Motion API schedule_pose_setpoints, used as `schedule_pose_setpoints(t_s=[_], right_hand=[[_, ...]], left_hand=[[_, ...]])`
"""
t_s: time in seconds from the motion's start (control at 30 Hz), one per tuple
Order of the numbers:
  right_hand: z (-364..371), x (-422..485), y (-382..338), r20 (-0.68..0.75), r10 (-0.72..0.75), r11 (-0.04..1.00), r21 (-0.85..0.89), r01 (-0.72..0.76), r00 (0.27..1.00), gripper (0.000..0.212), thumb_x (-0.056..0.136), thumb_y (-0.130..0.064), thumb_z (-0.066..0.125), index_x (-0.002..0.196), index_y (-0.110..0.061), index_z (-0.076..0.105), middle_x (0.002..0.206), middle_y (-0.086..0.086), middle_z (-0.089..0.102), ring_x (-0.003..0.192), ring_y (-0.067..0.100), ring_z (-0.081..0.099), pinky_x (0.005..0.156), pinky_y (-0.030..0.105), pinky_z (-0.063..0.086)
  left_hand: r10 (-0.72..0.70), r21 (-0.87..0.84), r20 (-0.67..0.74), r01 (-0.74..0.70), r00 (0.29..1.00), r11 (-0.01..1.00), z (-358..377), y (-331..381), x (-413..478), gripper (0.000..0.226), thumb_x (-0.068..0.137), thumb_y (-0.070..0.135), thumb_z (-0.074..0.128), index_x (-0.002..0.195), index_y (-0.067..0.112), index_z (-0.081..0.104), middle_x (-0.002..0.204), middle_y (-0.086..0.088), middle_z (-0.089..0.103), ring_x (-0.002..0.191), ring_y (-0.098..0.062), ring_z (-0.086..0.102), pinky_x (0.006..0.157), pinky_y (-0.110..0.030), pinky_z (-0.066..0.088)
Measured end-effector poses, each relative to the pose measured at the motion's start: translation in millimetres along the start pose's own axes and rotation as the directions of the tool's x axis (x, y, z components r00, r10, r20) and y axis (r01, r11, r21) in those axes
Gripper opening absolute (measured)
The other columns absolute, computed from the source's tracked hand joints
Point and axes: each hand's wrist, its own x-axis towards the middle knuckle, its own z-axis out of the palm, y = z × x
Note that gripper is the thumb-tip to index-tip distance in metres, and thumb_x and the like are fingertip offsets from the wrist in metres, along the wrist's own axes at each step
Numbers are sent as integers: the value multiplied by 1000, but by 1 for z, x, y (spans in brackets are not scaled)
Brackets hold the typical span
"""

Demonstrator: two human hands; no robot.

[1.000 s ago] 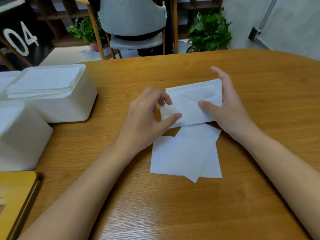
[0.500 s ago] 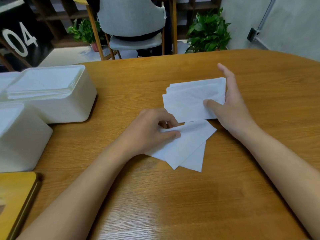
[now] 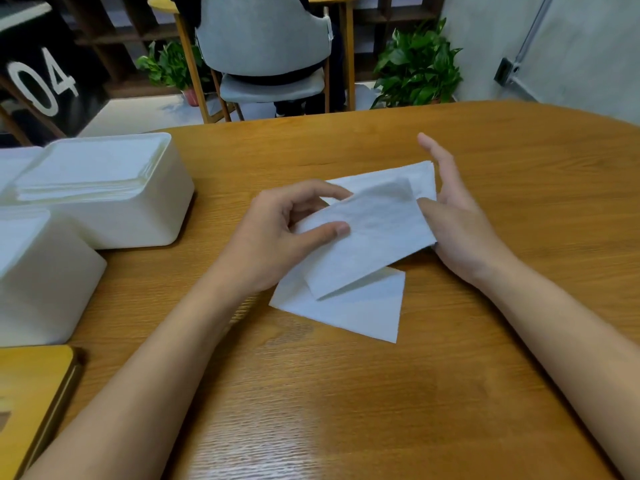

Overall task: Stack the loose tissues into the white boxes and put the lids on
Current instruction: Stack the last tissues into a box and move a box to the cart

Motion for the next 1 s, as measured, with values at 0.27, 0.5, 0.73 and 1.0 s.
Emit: schedule_pose_setpoints(t_s=[0.27,0.5,0.73,1.0], right_hand=[[17,-9,-4,167,6,999,53,-15,986,70,100,-31,69,155,-50,30,137,6,66,117,21,70,94,36,60],[2,0,5,-99,-71,976,-212,49,993,86,94,-8,74,160,-39,28,159,-15,39,144,4,42,123,44,36],[0,1,4,-155,-43,986,-167,17,987,86,95,1,65,160,-40,28,155,-15,44,137,4,50,119,41,43],[6,0,-1,-37,37,997,70,-34,999,76,101,5,49,156,-45,32,135,10,66,113,21,68,91,31,58]], left_hand=[[63,291,-58,-43,996,956,2,-4,1,40,88,26,86,126,30,72,97,11,73,95,-9,70,77,-19,53],[99,485,94,-132,991,865,0,2,-1,42,77,47,90,108,26,70,101,10,64,91,-6,60,73,-11,39],[-216,422,347,54,913,905,6,6,-3,38,67,39,99,98,31,80,85,10,72,79,-8,64,67,-15,47],[-220,362,375,76,900,929,4,5,-3,8,86,20,87,87,24,80,71,11,70,65,-1,60,64,-14,45]])
